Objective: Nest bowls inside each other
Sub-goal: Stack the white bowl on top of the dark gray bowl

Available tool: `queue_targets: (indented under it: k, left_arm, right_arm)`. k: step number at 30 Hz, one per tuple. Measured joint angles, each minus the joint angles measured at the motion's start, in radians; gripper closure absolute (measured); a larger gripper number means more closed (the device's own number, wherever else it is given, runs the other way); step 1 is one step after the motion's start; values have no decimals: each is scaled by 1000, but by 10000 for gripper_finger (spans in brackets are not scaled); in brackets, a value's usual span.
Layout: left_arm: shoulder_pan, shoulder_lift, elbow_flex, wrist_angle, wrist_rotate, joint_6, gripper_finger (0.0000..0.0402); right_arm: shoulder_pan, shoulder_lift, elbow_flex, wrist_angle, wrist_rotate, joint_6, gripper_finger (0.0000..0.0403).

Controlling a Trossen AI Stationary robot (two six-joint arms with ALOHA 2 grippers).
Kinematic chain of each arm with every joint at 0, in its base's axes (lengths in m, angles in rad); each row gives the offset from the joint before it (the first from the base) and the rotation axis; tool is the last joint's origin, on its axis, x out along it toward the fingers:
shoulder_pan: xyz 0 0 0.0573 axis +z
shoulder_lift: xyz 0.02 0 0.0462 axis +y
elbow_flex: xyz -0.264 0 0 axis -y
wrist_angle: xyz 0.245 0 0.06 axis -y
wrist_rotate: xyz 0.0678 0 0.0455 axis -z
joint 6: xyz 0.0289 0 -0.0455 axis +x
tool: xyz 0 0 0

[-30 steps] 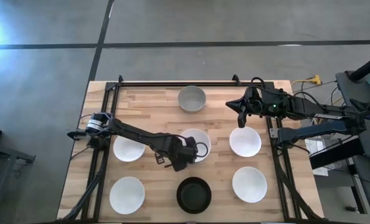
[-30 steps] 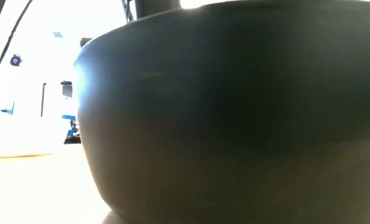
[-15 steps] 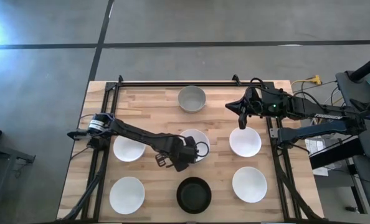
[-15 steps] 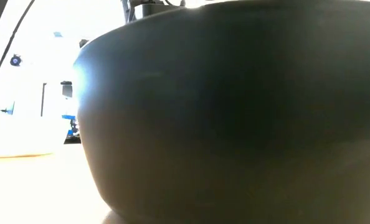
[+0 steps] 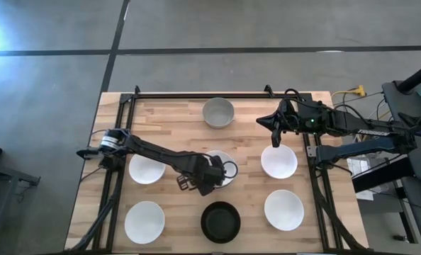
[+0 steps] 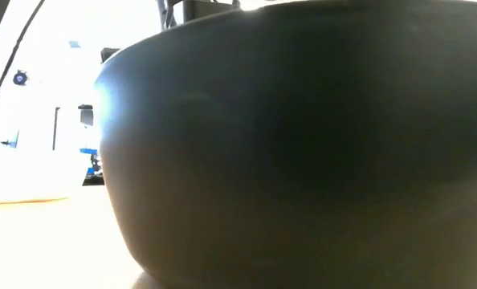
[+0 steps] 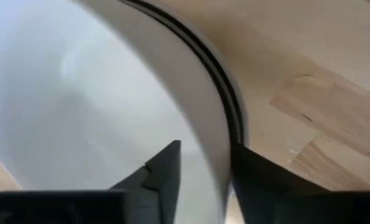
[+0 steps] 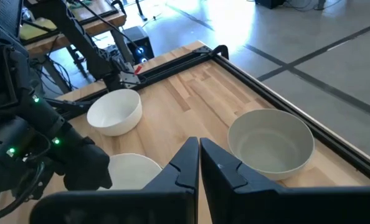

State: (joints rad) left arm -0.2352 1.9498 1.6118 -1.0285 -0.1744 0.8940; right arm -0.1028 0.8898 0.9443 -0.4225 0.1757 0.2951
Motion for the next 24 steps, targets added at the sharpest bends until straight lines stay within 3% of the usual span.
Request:
queue_targets:
  k: [7,13,17,22,24]
  left_arm:
    - [2,-53,28,-13,0,-25,207]
    - [6,-123,24,-11,53,-93,203]
    - [6,-148,18,-13,107,-162,243]
    - [6,-148,11,-36,109,-182,363]
    - [6,-148,2,-37,109,-187,390]
  right_arm:
    - [0,0,0,0,0,0,394]
    - [0,0,0,0,0,0,394]
    - [0,0,0,0,0,0,394]
    - [0,0,0,0,0,0,394]
    - [0,0,0,0,0,0,394]
